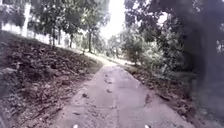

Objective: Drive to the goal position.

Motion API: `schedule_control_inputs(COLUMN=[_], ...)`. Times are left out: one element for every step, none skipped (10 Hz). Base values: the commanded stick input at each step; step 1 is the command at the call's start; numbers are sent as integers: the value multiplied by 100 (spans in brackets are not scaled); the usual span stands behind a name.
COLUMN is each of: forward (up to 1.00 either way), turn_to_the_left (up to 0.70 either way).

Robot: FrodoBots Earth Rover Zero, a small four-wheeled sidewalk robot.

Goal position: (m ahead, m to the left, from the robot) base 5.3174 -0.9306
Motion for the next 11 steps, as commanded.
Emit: schedule_control_inputs(forward=[50, 50, 50, 50, 50, 50, 50, 50, 50, 50, 50], turn_to_the_left=[0, 0, 0, 0, 0, 0, 0, 0, 0, 0, 0])
